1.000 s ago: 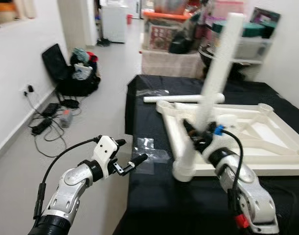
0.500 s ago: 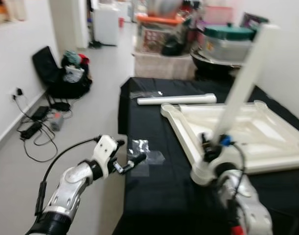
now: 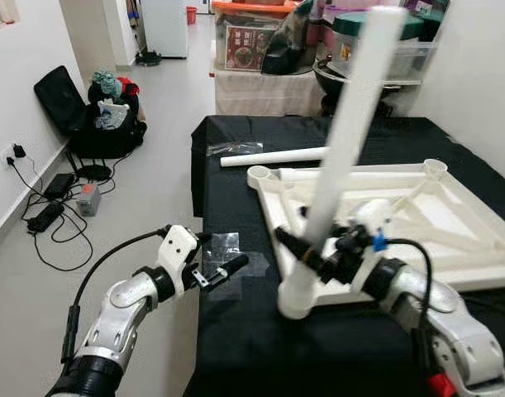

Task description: Building children table

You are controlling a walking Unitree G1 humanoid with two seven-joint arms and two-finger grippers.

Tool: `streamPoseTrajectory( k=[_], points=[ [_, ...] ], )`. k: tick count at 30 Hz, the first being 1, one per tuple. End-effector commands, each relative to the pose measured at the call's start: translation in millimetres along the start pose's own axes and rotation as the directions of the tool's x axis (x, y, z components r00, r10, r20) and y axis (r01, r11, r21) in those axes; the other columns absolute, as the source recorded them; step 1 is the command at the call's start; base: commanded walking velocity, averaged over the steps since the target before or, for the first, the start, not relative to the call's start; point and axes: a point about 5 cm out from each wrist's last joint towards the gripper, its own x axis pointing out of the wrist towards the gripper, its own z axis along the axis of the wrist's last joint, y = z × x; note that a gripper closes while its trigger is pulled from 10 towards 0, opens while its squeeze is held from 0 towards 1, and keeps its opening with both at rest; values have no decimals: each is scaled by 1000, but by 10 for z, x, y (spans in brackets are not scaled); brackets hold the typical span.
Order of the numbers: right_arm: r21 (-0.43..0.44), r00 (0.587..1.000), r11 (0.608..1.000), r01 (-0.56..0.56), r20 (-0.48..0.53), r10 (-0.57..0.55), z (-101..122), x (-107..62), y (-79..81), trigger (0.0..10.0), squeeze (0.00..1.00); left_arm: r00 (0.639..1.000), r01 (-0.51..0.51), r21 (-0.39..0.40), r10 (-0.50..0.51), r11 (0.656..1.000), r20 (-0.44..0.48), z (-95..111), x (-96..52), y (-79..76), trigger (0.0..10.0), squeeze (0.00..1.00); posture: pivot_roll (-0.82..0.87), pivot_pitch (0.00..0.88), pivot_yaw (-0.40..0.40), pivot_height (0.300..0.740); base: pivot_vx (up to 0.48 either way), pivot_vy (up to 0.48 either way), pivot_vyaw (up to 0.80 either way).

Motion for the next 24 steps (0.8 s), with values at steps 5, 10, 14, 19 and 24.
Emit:
streamPoseTrajectory(
  k=[5,10,14,19,24],
  points=[
    [27,989,989,146,15,-147,-81,138,-189,0,0,1000,-21,-9,21,1000,-9,-58,-125,-17,10000,0,62,0,-107,740,0,0,0],
    [46,883,882,469,-31,-468,-185,51,-402,0,0,1000,-21,-7,20,1000,-19,-73,-135,-6,10000,0,44,0,-91,740,0,0,0],
    [23,636,638,770,-97,-765,-384,-236,-630,0,0,1000,-6,-9,6,1000,-12,-57,-67,-42,10000,0,35,0,-82,740,0,0,0],
    [44,256,252,967,-152,-955,-567,-689,-720,0,0,1000,1,-10,-1,1000,-8,-45,-67,-48,10000,0,28,0,-75,740,0,0,0],
    [12,59,58,998,-207,-976,-715,-896,-610,0,0,1000,1,-11,-2,1000,-16,-57,-73,-36,10000,0,0,0,-62,740,0,0,0]
  ],
)
